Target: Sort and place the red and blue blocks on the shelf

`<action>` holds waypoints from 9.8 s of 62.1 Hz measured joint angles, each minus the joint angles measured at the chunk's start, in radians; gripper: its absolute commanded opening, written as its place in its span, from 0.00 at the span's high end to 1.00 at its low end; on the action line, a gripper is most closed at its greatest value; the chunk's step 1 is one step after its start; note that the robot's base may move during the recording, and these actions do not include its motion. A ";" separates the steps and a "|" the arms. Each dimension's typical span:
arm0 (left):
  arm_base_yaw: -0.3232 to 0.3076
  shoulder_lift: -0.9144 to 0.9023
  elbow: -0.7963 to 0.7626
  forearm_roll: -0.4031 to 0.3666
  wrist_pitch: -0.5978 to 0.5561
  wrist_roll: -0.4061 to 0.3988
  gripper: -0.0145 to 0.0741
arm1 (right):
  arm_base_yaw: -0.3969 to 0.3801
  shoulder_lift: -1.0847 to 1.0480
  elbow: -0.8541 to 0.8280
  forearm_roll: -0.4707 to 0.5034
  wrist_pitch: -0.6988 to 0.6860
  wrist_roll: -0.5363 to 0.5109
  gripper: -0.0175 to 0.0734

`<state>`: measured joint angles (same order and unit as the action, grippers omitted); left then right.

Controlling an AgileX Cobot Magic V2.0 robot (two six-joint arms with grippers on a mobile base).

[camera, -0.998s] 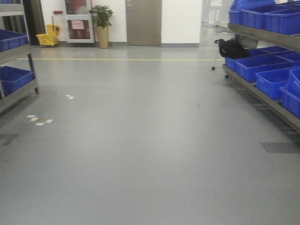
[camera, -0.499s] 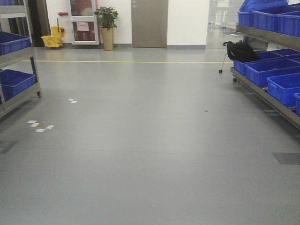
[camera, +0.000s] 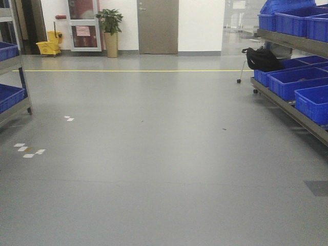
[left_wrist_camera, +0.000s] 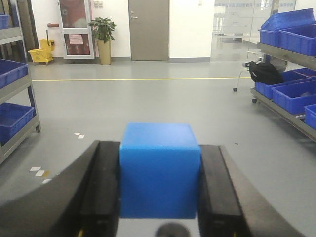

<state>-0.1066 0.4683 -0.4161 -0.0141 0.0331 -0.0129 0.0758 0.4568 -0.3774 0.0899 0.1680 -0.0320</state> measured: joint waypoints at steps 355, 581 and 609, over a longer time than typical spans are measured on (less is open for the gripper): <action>0.000 0.002 0.000 0.002 0.000 0.000 0.70 | 0.000 0.000 0.000 0.000 -0.002 0.000 0.74; -0.197 0.382 -0.231 -0.044 -0.088 0.000 0.69 | 0.154 0.262 -0.166 0.060 -0.353 -0.002 0.75; -0.060 0.099 -0.231 -0.044 0.214 0.000 0.69 | 0.051 0.051 -0.166 0.060 -0.098 -0.002 0.75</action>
<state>-0.1667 0.5676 -0.6471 -0.0581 0.2466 -0.0129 0.1272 0.5079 -0.5432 0.1495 0.0696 -0.0338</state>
